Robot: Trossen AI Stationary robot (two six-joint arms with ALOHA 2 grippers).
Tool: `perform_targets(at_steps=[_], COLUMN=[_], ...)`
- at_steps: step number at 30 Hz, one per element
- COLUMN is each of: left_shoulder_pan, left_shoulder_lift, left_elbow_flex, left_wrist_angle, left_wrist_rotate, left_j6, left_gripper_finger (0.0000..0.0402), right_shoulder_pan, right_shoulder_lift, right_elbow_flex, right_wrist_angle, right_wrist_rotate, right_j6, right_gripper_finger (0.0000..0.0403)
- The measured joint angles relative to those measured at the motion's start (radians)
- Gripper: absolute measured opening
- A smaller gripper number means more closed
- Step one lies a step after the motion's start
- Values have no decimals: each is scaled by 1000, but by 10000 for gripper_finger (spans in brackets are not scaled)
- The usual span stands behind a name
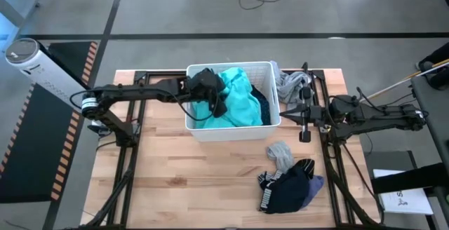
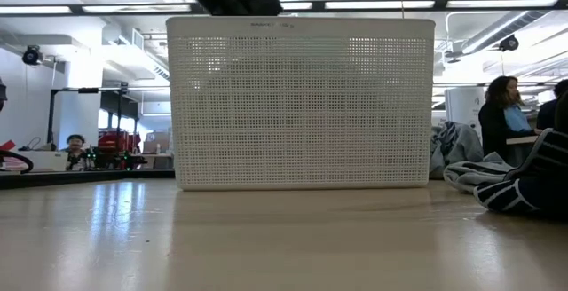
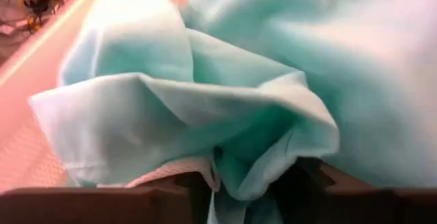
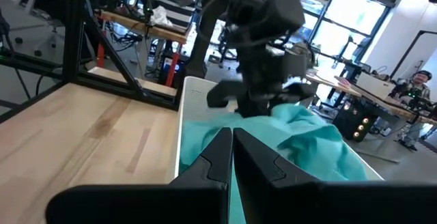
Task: Sort clothes
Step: Put the light blue shorts into the white laundry bin
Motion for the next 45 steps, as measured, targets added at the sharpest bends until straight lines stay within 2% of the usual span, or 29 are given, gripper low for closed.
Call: perform_targets(at_steps=[8,17,22,27,34,42,45], left_shoulder_pan=[-26,-45,-47,-47,-50,-59,-59], left_shoulder_lift=[0,0,1,1,1,0,-8], left_elbow_flex=[118,139,142,174,271,295,295], left_wrist_angle=[-76,-73,-71,-72,-195,-186,-225], left_wrist_rotate=[0,0,0,0,-1,-3,-36], left_j6=[25,34,34,47,58,61,58], left_gripper_finger=[189,241,248,237,230,260,277], right_shoulder_pan=[0,0,0,0,0,0,0], right_shoulder_lift=[0,0,0,0,0,0,0], right_elbow_flex=[0,0,0,0,0,-2,-3], right_wrist_angle=[-1,-1,-2,-2,-5,-8,-7], right_wrist_rotate=[0,0,0,0,0,0,0], right_j6=[-2,-2,-2,-2,-8,-17,-17], right_gripper_finger=[0,0,0,0,0,0,0])
